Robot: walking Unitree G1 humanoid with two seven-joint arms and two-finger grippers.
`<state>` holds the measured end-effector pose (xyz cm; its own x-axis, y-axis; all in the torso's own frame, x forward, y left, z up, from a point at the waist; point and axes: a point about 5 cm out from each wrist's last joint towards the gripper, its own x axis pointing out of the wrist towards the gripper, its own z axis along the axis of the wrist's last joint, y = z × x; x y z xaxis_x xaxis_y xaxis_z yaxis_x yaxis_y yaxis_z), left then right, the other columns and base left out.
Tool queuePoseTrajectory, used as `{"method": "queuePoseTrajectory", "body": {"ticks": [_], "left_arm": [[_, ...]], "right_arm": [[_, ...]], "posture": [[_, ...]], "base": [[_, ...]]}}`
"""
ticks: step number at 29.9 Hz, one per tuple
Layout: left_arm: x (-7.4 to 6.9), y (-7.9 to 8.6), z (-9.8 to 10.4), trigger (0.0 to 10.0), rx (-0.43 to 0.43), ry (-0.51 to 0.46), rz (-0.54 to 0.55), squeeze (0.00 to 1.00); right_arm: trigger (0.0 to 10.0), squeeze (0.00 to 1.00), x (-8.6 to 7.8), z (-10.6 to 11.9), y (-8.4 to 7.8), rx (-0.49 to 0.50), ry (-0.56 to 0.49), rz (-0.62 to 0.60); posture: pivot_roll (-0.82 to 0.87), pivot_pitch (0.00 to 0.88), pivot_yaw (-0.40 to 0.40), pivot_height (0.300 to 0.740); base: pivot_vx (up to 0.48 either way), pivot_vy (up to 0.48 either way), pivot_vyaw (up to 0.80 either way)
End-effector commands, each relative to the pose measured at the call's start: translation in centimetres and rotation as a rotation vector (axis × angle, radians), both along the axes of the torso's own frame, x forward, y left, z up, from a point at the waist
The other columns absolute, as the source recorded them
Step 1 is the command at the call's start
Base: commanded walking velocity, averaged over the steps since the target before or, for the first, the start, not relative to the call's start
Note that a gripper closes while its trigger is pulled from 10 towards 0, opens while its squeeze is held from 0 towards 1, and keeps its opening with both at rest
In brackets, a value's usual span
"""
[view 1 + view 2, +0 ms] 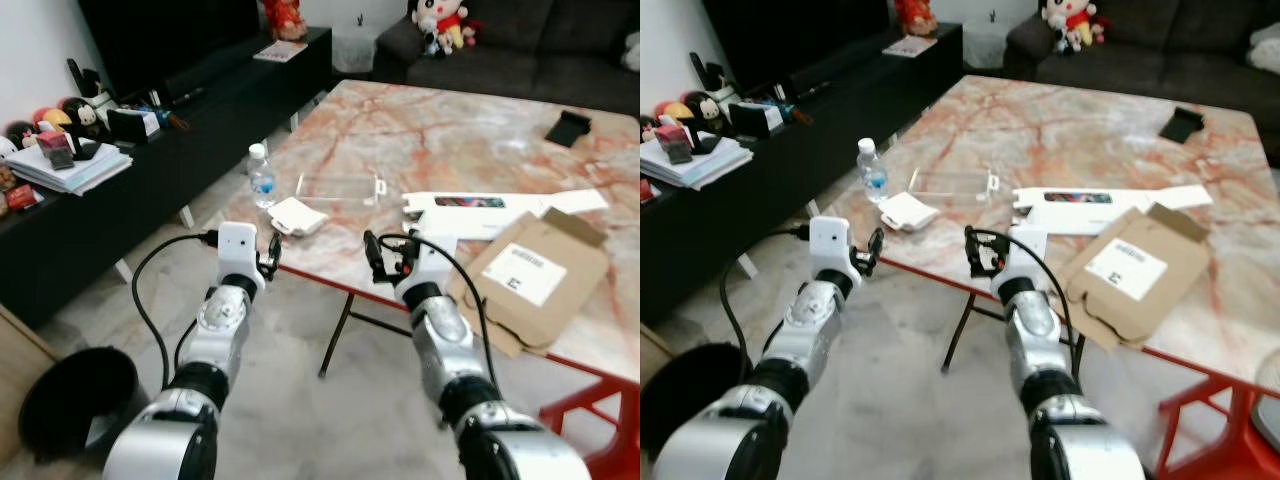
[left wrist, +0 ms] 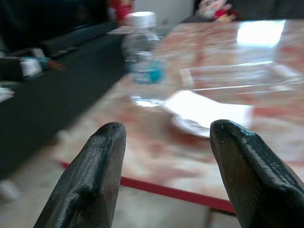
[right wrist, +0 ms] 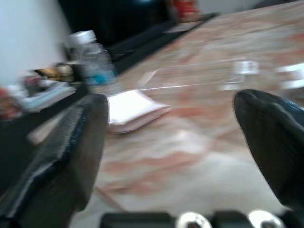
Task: Picking trash to rubbish bin
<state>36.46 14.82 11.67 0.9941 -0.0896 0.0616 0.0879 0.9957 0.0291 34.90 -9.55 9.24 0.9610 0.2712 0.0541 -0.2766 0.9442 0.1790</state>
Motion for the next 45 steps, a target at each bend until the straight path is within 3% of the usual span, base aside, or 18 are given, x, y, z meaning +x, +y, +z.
{"method": "queuePoseTrajectory", "body": {"ticks": [1, 45], "left_arm": [[0.08, -0.9, 0.26, 10.0, -0.002, -0.01, -0.029, 0.0], [-0.61, -1.23, 0.02, 10.0, 0.002, -0.022, -0.046, 0.0]], "right_arm": [[10.0, 0.0, -0.06, -0.18, -1.09, -0.006, -0.002, -0.035], [10.0, 0.0, -0.33, -0.49, -0.67, 0.006, 0.005, -0.027]], "posture": [[-0.03, 0.0, 0.089, 0.74], [0.0, 0.0, 0.079, 0.74]], "base": [[0.345, 0.0, 0.0], [0.307, 0.0, 0.0]]}}
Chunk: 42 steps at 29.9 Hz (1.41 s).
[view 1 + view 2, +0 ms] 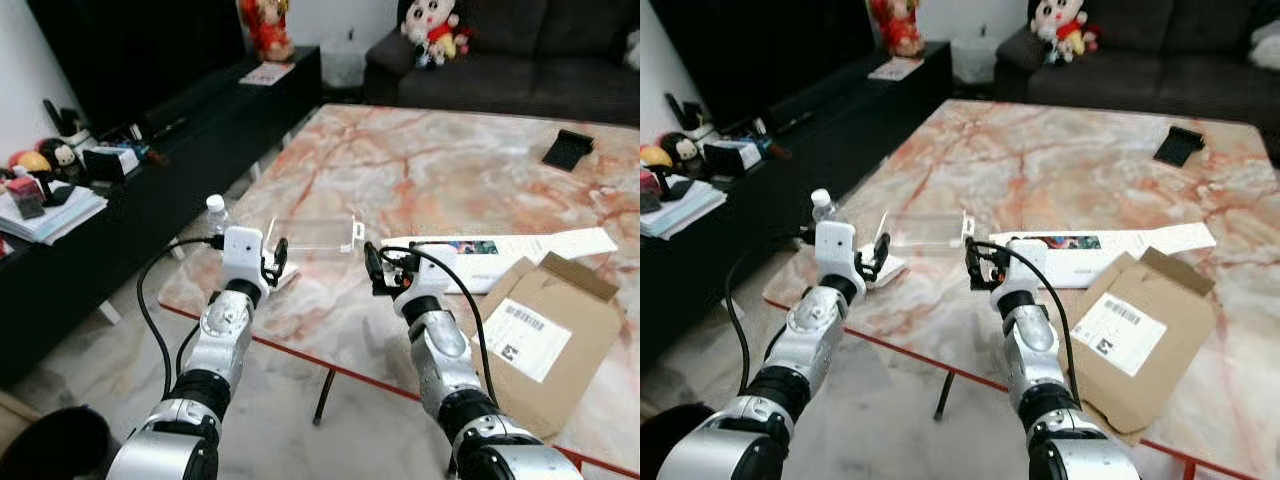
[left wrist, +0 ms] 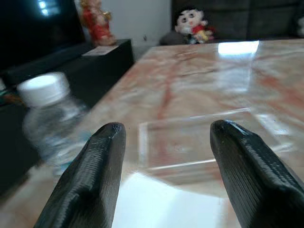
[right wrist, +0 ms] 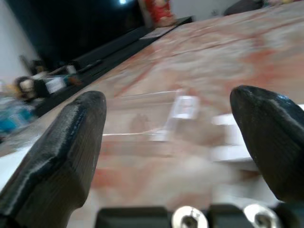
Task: Picking trash to rubbish bin
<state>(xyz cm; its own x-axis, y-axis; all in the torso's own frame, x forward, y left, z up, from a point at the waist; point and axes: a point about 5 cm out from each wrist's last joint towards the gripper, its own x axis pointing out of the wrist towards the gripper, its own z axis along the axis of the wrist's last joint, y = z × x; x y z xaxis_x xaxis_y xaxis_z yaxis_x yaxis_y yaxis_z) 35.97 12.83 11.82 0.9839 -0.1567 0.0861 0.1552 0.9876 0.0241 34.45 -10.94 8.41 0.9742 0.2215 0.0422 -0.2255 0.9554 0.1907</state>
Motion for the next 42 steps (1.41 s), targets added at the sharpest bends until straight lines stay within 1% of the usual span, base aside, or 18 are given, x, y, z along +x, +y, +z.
{"method": "queuePoseTrajectory", "body": {"ticks": [1, 5, 8, 9, 11, 12, 18, 19, 21, 22, 26, 42], "left_arm": [[-0.2, 0.8, -0.2, 10.0, 0.014, 0.002, 0.024, 0.0], [-0.4, 1.0, -0.5, 10.0, 0.013, 0.005, 0.035, 0.0], [-0.5, 1.2, -0.8, 10.0, 0.03, 0.022, 0.032, 0.0], [-0.6, 1.2, -0.9, 10.0, 0.033, 0.029, 0.027, 1.0], [-0.6, 1.2, -1.0, 10.0, 0.027, 0.038, 0.026, 1.0], [-0.6, 1.2, -1.1, 10.0, 0.01, 0.046, 0.028, 1.0], [-0.8, 1.2, -1.5, 10.0, -0.002, 0.075, 0.027, 1.0], [-0.9, 1.2, -1.7, 10.0, -0.027, 0.086, 0.032, 1.0], [-0.9, 1.2, -1.7, 10.0, -0.036, 0.09, 0.034, 1.0], [-1.0, 1.3, -1.8, 10.0, -0.062, 0.096, 0.04, 1.0], [-1.0, 1.4, -1.8, 10.0, -0.082, 0.104, 0.04, 1.0], [-1.1, 1.5, -1.7, 10.0, -0.091, 0.103, 0.036, 1.0]], "right_arm": [[10.0, 0.0, 0.1, 0.3, 0.7, -0.003, -0.009, 0.025], [10.0, 0.0, 0.1, 0.3, 0.8, -0.002, -0.007, 0.03], [10.0, 0.0, 0.0, 0.2, 0.9, -0.002, -0.003, 0.031], [10.0, 0.0, 0.0, 0.1, 0.9, -0.002, -0.002, 0.031], [10.0, 0.0, 0.0, 0.1, 0.9, -0.001, -0.001, 0.032], [10.0, 0.0, -0.1, 0.1, 1.0, -0.001, 0.0, 0.034], [10.0, 0.0, -0.2, -0.1, 1.1, 0.001, 0.001, 0.032], [10.0, 0.0, -0.3, -0.1, 1.1, 0.002, 0.002, 0.033], [10.0, 0.0, -0.3, -0.2, 1.1, 0.003, 0.001, 0.033], [10.0, 0.0, -0.5, -0.4, 1.1, 0.003, 0.003, 0.033], [10.0, 0.0, -0.7, -0.7, 1.1, 0.004, 0.008, 0.032], [10.0, 0.0, -0.8, -0.8, 1.0, -0.003, 0.014, 0.032]], "posture": [[0.0, 0.0, 0.079, 0.74], [0.01, 0.0, 0.074, 0.74], [0.01, 0.0, 0.073, 0.74], [0.01, 0.0, 0.073, 0.74], [0.02, 0.0, 0.074, 0.74], [0.02, 0.0, 0.076, 0.74], [0.01, 0.0, 0.083, 0.74], [0.01, 0.0, 0.085, 0.74], [0.01, 0.0, 0.086, 0.74], [0.01, 0.0, 0.089, 0.74], [0.01, 0.0, 0.094, 0.74], [0.0, 0.0, 0.09, 0.74]], "base": [[0.0, 0.0, 0.0], [0.0, 0.0, 0.0], [0.0, 0.0, 0.0], [0.0, 0.0, 0.0], [0.0, 0.0, 0.0], [0.0, 0.0, 0.0], [0.0, 0.0, 0.0], [0.0, 0.0, 0.0], [0.0, 0.0, 0.0], [0.0, 0.0, 0.0], [0.0, 0.0, 0.0], [0.0, 0.0, 0.0]]}}
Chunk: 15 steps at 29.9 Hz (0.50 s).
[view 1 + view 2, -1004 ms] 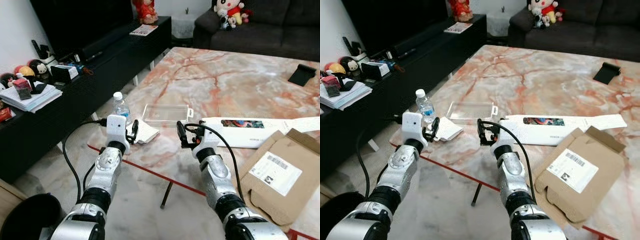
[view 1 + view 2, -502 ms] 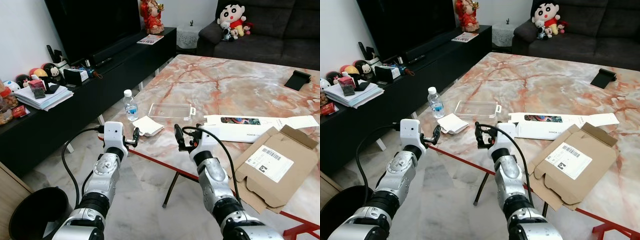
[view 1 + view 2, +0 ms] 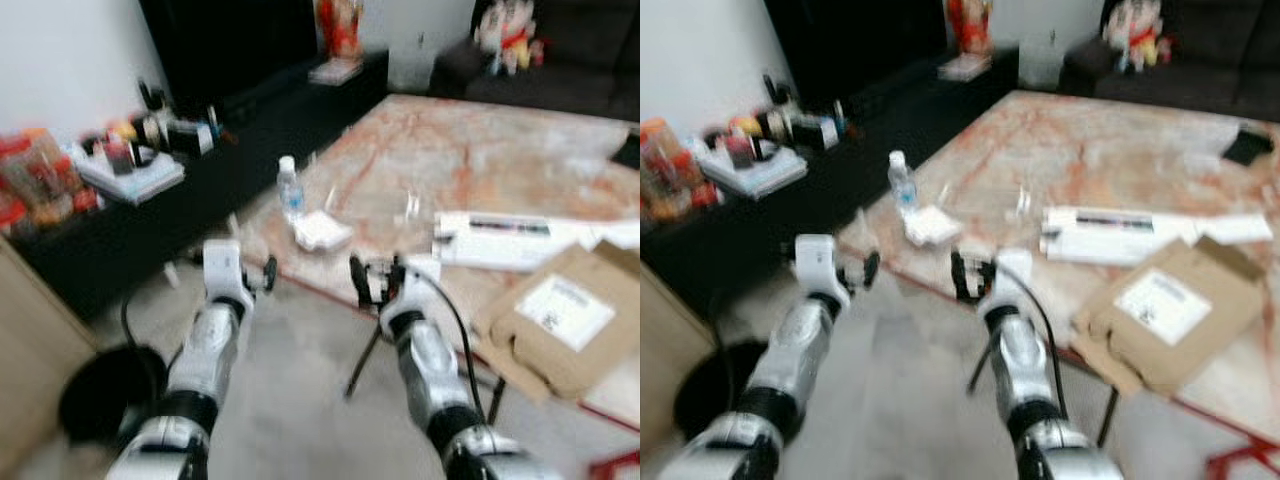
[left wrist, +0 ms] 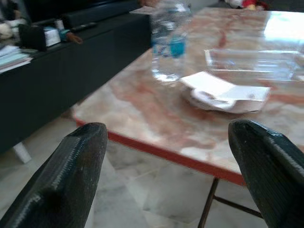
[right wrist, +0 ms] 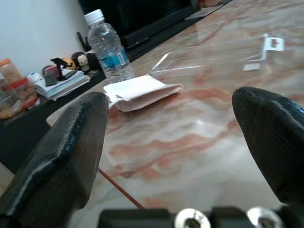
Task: Picking trash to rubbish bin
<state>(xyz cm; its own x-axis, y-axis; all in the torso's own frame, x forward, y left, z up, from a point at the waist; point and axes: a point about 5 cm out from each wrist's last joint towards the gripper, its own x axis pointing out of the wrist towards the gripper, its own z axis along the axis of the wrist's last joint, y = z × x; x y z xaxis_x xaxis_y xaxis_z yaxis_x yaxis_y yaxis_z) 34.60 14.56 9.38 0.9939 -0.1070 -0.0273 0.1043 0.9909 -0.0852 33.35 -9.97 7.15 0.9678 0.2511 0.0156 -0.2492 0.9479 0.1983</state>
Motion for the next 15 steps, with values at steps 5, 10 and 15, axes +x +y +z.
{"method": "queuePoseTrajectory", "body": {"ticks": [5, 10, 15], "left_arm": [[0.3, -0.2, 0.9, 10.0, 0.021, -0.034, -0.005, 1.0], [0.2, 0.1, 1.2, 10.0, 0.022, -0.063, 0.023, 0.0], [0.3, 0.3, 1.8, 10.0, 0.015, -0.102, 0.054, 0.0]], "right_arm": [[10.0, 0.0, 0.2, 0.4, 0.1, -0.005, -0.014, 0.005], [10.0, 0.0, 0.2, 0.4, 0.2, -0.004, -0.013, 0.011], [10.0, 0.0, 0.4, 0.7, 0.1, -0.004, -0.019, 0.011]], "posture": [[0.0, 0.0, 0.09, 0.74], [0.01, 0.0, 0.084, 0.74], [0.01, 0.0, 0.077, 0.74]], "base": [[0.0, 0.0, 0.0], [0.0, 0.0, 0.0], [0.0, 0.0, 0.0]]}}
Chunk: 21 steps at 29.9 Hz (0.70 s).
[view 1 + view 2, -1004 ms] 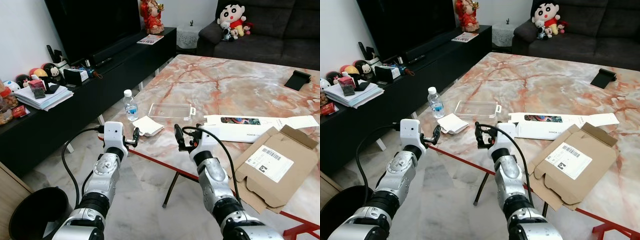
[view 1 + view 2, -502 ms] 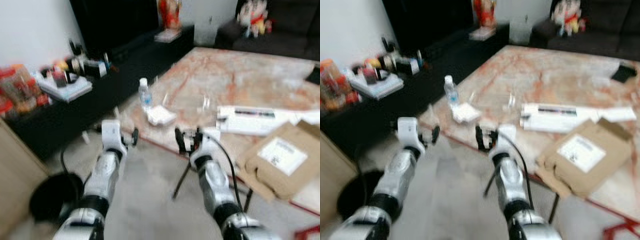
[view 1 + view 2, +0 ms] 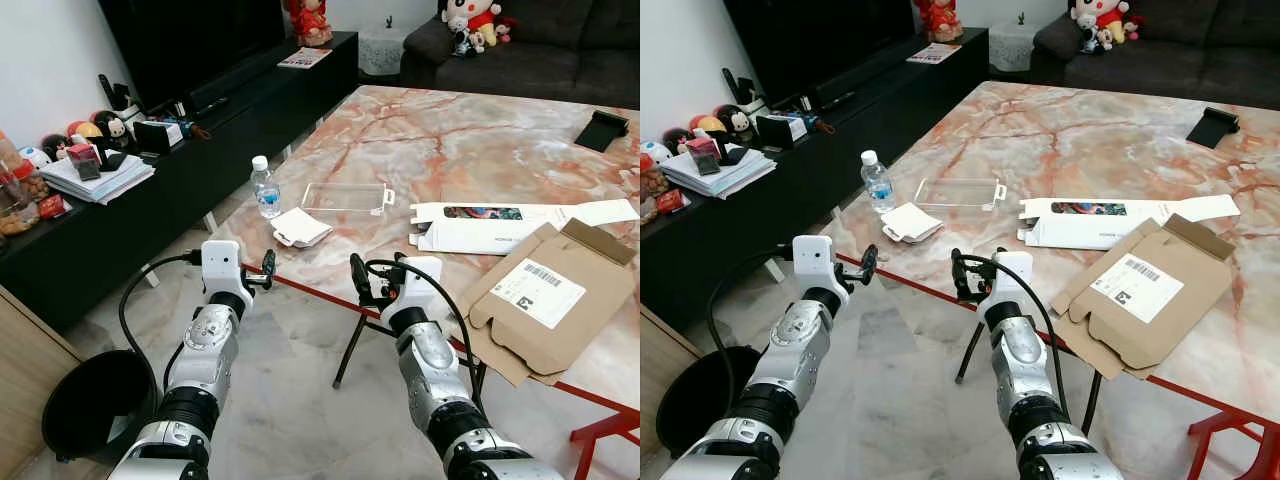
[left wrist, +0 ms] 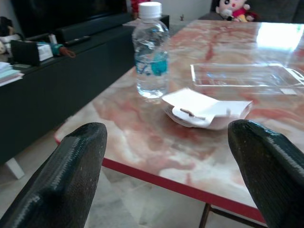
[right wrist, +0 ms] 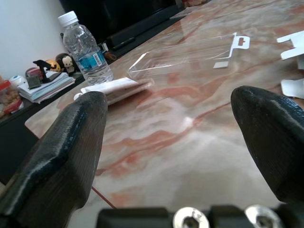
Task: Picking trash to rubbish bin
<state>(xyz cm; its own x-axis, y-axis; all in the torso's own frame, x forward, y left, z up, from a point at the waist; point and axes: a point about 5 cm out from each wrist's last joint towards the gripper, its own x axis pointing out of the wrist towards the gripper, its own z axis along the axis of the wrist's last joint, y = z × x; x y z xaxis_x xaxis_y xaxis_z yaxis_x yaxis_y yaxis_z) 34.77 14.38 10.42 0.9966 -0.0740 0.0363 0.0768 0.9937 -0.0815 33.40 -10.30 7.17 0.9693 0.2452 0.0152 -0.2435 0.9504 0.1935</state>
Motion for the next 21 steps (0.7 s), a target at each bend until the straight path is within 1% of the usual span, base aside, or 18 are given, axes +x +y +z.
{"method": "queuePoseTrajectory", "body": {"ticks": [1, 5, 7, 10, 13, 16, 21], "left_arm": [[0.14, 0.56, 0.83, 10.0, 0.014, -0.041, 0.024, 0.0], [0.18, 0.7, 0.84, 10.0, 0.015, -0.034, 0.028, 0.0], [0.19, 1.03, 1.05, 10.0, -0.013, -0.045, 0.047, 0.0], [0.34, 1.13, 1.29, 10.0, -0.014, -0.05, 0.052, 0.0], [0.44, 1.09, 1.41, 10.0, -0.009, -0.053, 0.051, 0.0], [0.51, 1.09, 1.42, 10.0, 0.005, -0.05, 0.051, 0.0], [0.48, 0.92, 1.35, 10.0, 0.004, -0.047, 0.045, 0.0]], "right_arm": [[10.0, 0.0, 0.39, 0.7, 0.46, 0.001, -0.019, 0.017], [10.0, 0.0, 0.46, 0.79, 0.44, 0.001, -0.02, 0.018], [10.0, 0.0, 0.45, 0.77, 0.47, 0.001, -0.019, 0.019], [10.0, 0.0, 0.42, 0.72, 0.51, 0.001, -0.017, 0.021], [10.0, 0.0, 0.41, 0.71, 0.6, 0.0, -0.016, 0.024], [10.0, 0.0, 0.46, 0.78, 0.69, -0.006, -0.018, 0.026], [10.0, 0.0, 0.51, 0.81, 0.63, -0.006, -0.017, 0.017]], "posture": [[0.01, 0.0, 0.077, 0.74], [0.01, 0.0, 0.076, 0.74], [0.01, 0.0, 0.076, 0.74], [0.02, 0.0, 0.072, 0.74], [0.02, 0.0, 0.072, 0.74], [0.02, 0.0, 0.072, 0.74], [0.02, 0.0, 0.072, 0.74]], "base": [[0.0, 0.0, 0.0], [0.0, 0.0, 0.0], [0.0, 0.0, 0.0], [0.0, 0.0, 0.0], [0.309, 0.0, 0.0], [0.48, 0.0, 0.0], [0.48, 0.0, 0.0]]}}
